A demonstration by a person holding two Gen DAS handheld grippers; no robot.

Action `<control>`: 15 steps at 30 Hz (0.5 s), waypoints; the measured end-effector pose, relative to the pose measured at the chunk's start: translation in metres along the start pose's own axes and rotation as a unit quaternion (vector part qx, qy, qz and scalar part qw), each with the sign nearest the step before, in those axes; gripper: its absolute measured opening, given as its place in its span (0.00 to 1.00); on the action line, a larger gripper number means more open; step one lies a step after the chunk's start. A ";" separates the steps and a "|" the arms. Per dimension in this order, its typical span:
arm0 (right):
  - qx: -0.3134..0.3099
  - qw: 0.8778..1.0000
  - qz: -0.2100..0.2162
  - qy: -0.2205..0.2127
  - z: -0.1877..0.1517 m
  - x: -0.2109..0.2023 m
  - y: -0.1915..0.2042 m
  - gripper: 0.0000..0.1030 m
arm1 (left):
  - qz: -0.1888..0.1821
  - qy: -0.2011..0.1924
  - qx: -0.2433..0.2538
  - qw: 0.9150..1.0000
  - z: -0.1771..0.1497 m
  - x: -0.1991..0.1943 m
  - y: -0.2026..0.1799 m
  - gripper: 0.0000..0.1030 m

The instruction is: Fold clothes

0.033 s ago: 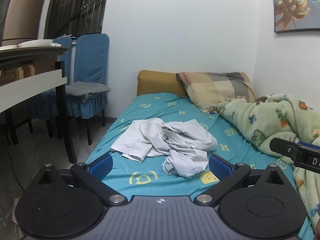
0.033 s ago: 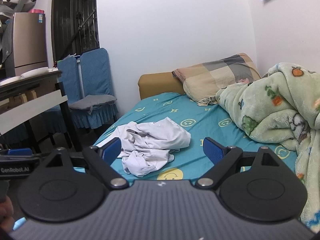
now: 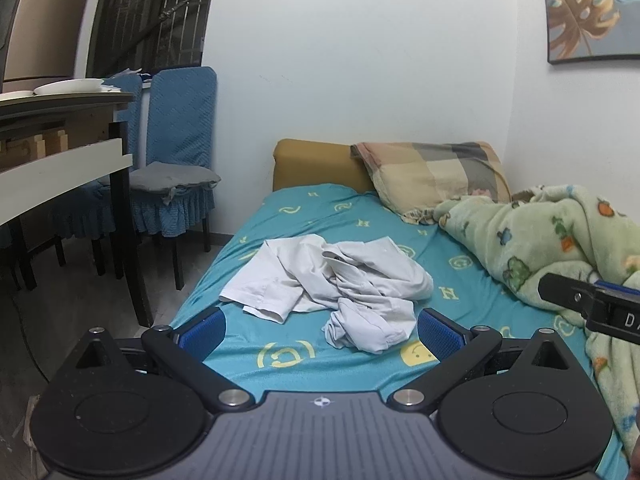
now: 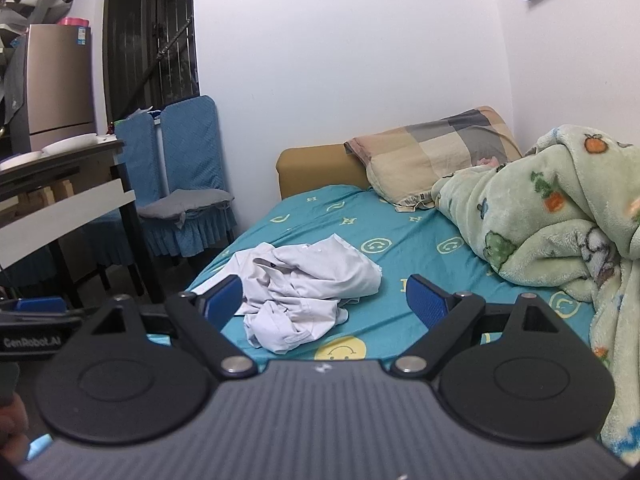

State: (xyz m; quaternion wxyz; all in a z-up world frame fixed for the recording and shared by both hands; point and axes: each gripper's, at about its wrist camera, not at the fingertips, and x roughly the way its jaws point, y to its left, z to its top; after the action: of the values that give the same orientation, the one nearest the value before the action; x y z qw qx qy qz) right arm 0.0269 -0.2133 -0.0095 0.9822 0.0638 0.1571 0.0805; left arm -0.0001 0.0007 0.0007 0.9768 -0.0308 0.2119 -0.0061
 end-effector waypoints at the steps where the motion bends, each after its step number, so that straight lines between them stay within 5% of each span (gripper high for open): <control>1: 0.000 1.000 -0.001 -0.004 0.000 0.000 -0.001 0.87 | 0.000 -0.001 -0.001 1.000 0.001 0.000 0.001 1.00; 15: -0.020 1.000 -0.012 -0.004 -0.003 0.002 0.002 0.87 | -0.011 0.007 0.006 1.000 0.000 0.006 -0.004 1.00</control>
State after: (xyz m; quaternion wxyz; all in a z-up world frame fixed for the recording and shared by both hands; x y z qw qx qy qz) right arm 0.0272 -0.2109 -0.0130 0.9848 0.0427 0.1522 0.0716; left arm 0.0051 -0.0037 -0.0013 0.9753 -0.0268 0.2185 -0.0188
